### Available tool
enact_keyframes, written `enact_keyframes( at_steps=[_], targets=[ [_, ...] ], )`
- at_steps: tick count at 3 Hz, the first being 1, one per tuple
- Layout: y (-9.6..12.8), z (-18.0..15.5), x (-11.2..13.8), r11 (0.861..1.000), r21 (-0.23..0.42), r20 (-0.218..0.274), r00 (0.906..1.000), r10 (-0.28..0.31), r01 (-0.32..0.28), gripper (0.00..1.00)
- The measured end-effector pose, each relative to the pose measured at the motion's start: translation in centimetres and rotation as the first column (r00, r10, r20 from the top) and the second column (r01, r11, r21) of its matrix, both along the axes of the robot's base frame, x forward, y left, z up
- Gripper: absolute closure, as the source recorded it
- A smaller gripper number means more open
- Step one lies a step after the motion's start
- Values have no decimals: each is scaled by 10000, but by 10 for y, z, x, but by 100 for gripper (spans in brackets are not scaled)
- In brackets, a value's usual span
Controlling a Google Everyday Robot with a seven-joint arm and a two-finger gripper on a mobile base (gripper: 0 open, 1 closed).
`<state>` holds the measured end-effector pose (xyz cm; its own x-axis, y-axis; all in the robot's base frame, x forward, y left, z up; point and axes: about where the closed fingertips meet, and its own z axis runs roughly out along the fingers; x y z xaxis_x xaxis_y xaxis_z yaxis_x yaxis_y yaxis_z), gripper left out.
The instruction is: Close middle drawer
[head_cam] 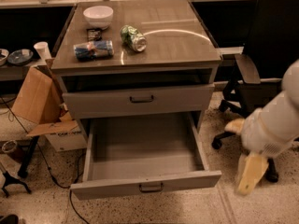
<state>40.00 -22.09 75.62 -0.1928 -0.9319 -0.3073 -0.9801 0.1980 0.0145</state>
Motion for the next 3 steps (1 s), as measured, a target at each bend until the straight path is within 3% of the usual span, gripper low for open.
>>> enact_keyframes(
  at_steps=[1, 2, 3],
  targets=[
    [-1, -95, -20, 9951, 980, -467, 9989, -88, 134, 0],
    [24, -192, -24, 9786, 2059, -558, 9984, 111, 6, 0],
    [24, -192, -24, 9786, 2059, -558, 9984, 111, 6, 0]
  ],
)
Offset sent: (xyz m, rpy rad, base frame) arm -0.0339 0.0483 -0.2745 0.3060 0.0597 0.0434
